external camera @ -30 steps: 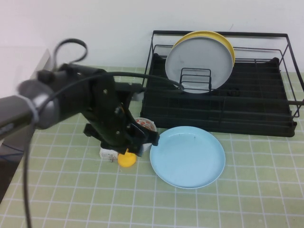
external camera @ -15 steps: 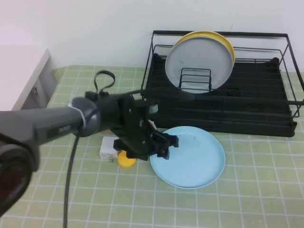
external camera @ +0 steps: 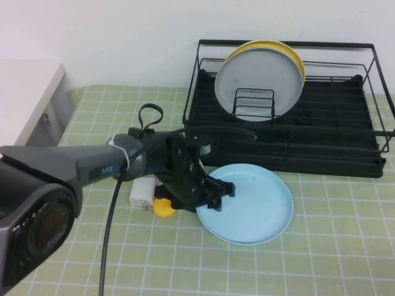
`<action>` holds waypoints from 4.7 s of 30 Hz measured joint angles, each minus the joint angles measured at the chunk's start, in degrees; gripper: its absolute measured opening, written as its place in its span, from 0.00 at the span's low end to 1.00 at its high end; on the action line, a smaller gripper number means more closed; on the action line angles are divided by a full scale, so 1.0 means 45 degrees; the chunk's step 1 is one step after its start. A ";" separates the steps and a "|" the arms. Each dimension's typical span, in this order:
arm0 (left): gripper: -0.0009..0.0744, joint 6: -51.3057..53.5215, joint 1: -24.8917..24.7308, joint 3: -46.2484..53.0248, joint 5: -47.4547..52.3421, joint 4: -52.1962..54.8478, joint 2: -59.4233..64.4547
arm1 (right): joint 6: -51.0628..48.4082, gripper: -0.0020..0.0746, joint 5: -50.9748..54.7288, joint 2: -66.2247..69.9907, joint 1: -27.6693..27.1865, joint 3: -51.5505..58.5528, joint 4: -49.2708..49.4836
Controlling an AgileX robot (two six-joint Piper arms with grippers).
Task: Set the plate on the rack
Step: Pick up the plate from the table, then hand over the plate, then place the plate on the rack
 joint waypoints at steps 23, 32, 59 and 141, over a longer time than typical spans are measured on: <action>0.02 0.8271 0.1671 0.0721 0.2276 -0.8650 -0.1413 | 0.0000 0.03 -0.0240 0.0000 0.0000 0.0000 0.0543; 0.02 1.3722 0.1648 0.5604 -0.0163 -1.3312 -0.5336 | -0.0569 0.28 0.1223 0.2035 0.0000 -0.0789 0.1996; 0.02 1.9650 0.1648 0.9702 0.0475 -1.7237 -0.8764 | -1.7034 0.64 0.9531 1.9783 0.0000 -1.1927 0.8914; 0.01 0.9427 0.8739 1.4445 0.1395 -0.8038 -2.1924 | -2.2202 0.22 0.6520 3.1649 0.1088 -2.9221 0.7090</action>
